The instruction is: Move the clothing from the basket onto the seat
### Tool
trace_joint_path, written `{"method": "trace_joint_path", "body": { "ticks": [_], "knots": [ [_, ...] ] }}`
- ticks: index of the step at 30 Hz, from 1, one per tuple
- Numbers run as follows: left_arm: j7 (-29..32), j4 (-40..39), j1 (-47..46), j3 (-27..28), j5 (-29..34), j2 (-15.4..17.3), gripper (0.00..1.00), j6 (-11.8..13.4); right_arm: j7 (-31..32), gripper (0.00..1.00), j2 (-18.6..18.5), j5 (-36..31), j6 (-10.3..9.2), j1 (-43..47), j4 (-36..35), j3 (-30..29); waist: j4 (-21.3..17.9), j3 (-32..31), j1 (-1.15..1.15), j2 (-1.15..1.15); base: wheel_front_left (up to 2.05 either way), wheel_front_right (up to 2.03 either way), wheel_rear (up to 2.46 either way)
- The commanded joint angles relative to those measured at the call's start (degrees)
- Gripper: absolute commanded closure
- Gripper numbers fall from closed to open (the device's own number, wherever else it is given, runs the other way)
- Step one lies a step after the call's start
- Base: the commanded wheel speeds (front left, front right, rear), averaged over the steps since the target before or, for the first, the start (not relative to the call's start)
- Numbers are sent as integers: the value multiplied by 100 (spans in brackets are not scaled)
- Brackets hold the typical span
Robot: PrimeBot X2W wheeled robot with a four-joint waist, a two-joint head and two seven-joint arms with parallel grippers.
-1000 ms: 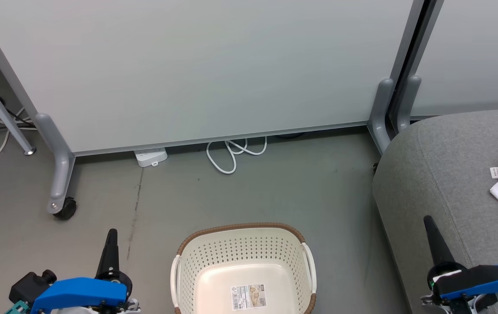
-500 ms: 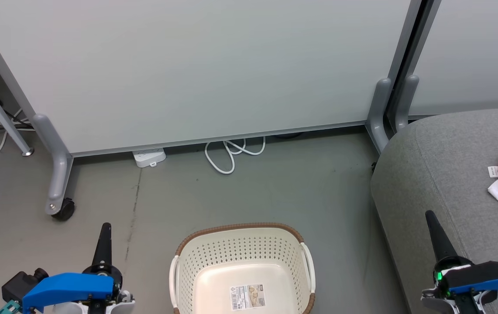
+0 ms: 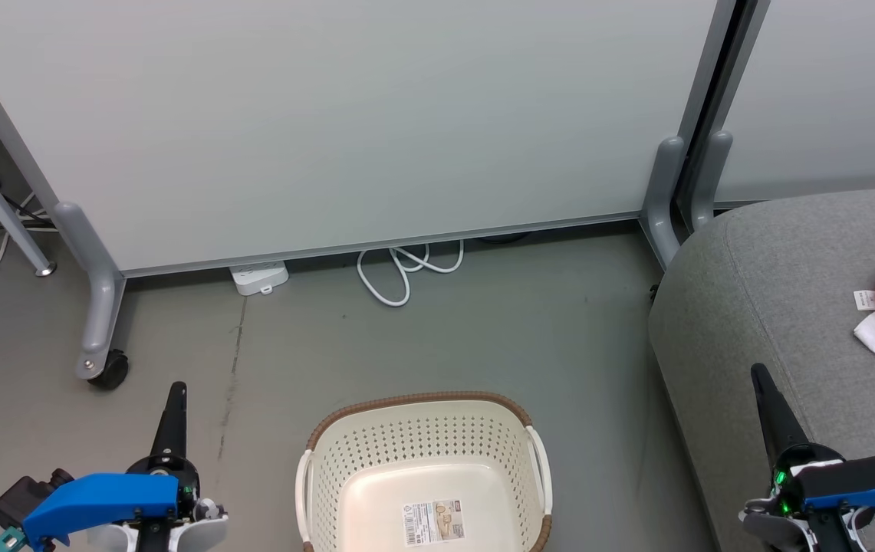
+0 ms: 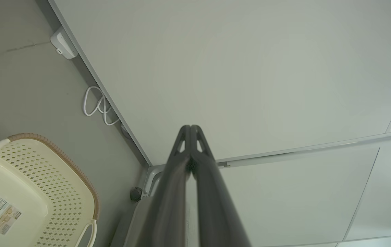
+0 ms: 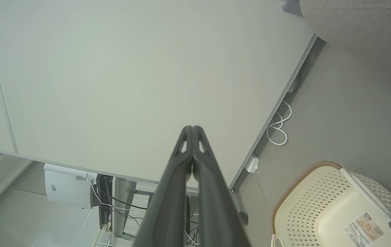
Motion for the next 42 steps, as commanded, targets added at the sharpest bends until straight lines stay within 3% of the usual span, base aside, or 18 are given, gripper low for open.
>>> {"method": "trace_joint_path", "body": {
  "ticks": [1,33,42],
  "knots": [
    [31,-56,-113,26,-97,15,100,-16,24,100,11,115,2,-116,-13,-13,-2,0,0,0,0,0,0],
    [401,-178,-219,328,-1305,-19,100,-21,223,100,39,1564,2,-225,19,-82,-73,0,-1,0,0,0,0],
    [408,-173,-210,336,-1282,-29,100,-21,223,100,38,1560,2,-216,19,-81,-74,0,-1,0,0,0,0]
  ]
}}
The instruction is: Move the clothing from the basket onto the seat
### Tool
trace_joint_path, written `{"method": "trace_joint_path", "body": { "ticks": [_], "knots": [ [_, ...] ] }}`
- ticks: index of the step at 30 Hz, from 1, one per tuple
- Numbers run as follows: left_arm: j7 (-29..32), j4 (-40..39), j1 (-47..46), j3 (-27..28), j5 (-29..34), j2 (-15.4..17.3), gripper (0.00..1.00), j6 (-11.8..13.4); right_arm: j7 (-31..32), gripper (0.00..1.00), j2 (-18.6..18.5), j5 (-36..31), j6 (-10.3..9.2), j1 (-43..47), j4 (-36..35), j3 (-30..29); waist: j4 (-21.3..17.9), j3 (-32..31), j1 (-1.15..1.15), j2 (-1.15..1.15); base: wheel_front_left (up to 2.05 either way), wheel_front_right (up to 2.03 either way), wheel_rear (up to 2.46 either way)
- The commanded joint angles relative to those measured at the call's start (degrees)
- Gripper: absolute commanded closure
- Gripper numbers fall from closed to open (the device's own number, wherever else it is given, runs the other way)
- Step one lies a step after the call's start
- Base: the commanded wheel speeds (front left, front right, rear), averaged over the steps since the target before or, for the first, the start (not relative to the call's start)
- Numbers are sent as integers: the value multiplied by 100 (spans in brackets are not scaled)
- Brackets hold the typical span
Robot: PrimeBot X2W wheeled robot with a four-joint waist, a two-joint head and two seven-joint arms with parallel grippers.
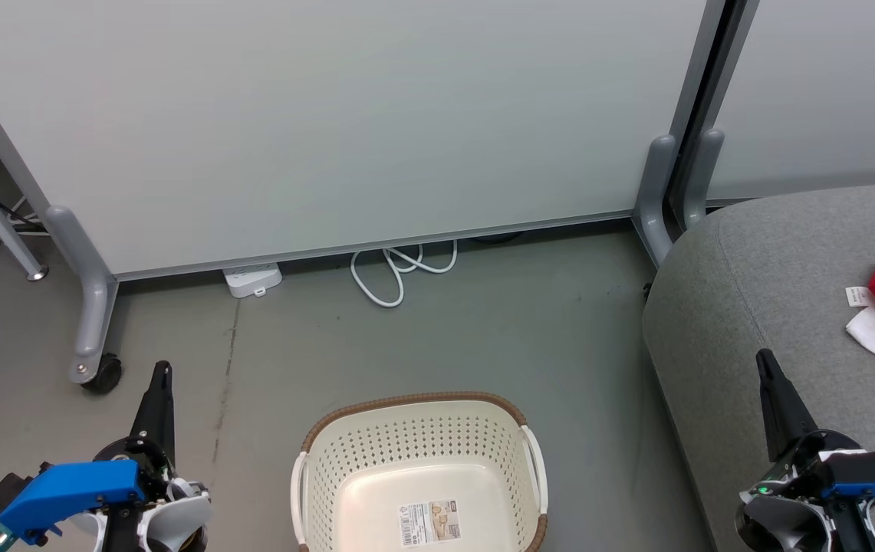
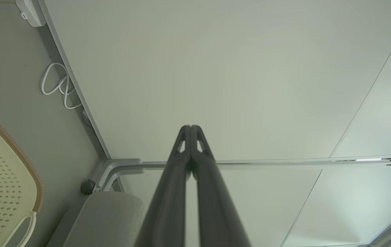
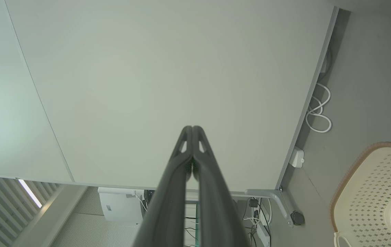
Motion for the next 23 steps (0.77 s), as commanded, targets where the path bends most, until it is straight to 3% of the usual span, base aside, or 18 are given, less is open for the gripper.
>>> {"method": "trace_joint_path", "body": {
  "ticks": [1,23],
  "knots": [
    [28,-22,-53,33,17,3,100,-20,19,100,13,13,2,-70,9,-10,0,0,0,0,0,0,0],
    [44,-21,-56,47,41,-13,100,-20,18,100,13,14,2,-70,9,-9,0,0,0,0,0,0,0]
  ]
}}
